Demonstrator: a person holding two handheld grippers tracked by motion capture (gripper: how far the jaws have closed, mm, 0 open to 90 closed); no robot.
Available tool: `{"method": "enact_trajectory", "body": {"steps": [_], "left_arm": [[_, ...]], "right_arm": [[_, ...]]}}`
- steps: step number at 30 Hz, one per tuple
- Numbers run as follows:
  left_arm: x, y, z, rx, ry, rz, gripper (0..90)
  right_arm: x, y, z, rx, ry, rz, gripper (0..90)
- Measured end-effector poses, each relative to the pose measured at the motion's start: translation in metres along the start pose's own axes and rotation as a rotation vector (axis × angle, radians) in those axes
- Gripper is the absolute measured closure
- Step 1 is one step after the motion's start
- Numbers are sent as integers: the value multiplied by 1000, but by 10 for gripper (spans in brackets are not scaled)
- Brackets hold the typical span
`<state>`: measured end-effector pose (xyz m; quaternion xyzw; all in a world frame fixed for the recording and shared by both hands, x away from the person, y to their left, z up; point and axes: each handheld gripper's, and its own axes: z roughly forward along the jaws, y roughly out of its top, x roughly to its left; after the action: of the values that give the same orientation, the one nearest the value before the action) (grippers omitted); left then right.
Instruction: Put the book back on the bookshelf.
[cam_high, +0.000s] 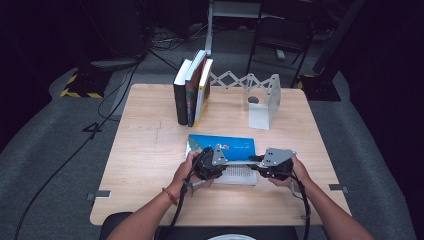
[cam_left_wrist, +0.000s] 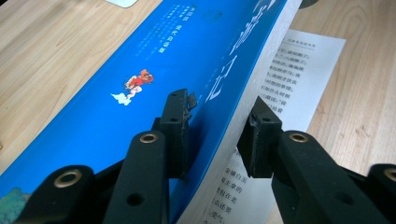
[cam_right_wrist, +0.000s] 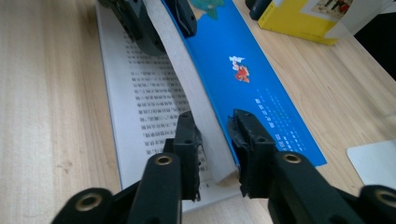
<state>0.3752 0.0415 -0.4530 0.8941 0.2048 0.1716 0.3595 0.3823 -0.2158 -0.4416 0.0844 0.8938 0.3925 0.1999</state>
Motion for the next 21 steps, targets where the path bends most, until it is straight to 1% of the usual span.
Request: {"method": "enact_trajectory", "body": {"steps": [1, 2, 3, 4, 5, 6, 7, 8, 10, 11, 12, 13, 15, 16, 17, 19, 21], "left_arm": [[1, 0, 0, -7, -7, -6, 677], [3, -1, -2, -11, -18, -10, 683], [5, -1, -2, -15, -21, -18, 687], [6, -1, -3, -20, -24, -22, 688], [6, -1, -3, -21, -26, -22, 691], [7, -1, -3, -21, -31, -21, 692], [7, -1, -2, -24, -32, -24, 692], [7, -2, -3, -24, -34, -25, 693], [8, -2, -3, -21, -39, -27, 691], [8, -2, -3, -37, -47, -42, 680], [9, -1, -3, -54, -72, -68, 630], [8, 0, -3, -56, -79, -73, 582], [4, 3, -1, -33, -59, -43, 547], [2, 5, 0, -27, -53, -35, 523], [0, 6, 1, -15, -45, -29, 508], [-1, 8, 3, -18, -50, -34, 488], [-1, 9, 3, -18, -48, -24, 489]], "right_arm": [[-2, -4, -1, -20, -13, -2, 645], [-5, -8, -2, -28, -28, 7, 626], [-12, -15, -4, -67, 1, 66, 634], [-16, -18, -5, -92, 26, 103, 634], [-19, -22, -6, -115, 36, 126, 645], [-20, -23, -7, -120, 36, 120, 657], [-20, -22, -7, -114, 34, 95, 676], [-19, -21, -7, -115, 24, 86, 689], [-19, -20, -6, -118, 23, 85, 703], [-19, -20, -6, -114, 21, 80, 708], [-18, -19, -6, -110, 14, 80, 715], [-17, -18, -6, -108, 8, 75, 716], [-15, -15, -6, -104, -4, 70, 718], [-14, -13, -6, -101, -9, 66, 719], [-13, -12, -6, -95, -11, 60, 721], [-9, -8, -5, -88, -23, 52, 723], [-6, -4, -5, -82, -28, 41, 726]]}}
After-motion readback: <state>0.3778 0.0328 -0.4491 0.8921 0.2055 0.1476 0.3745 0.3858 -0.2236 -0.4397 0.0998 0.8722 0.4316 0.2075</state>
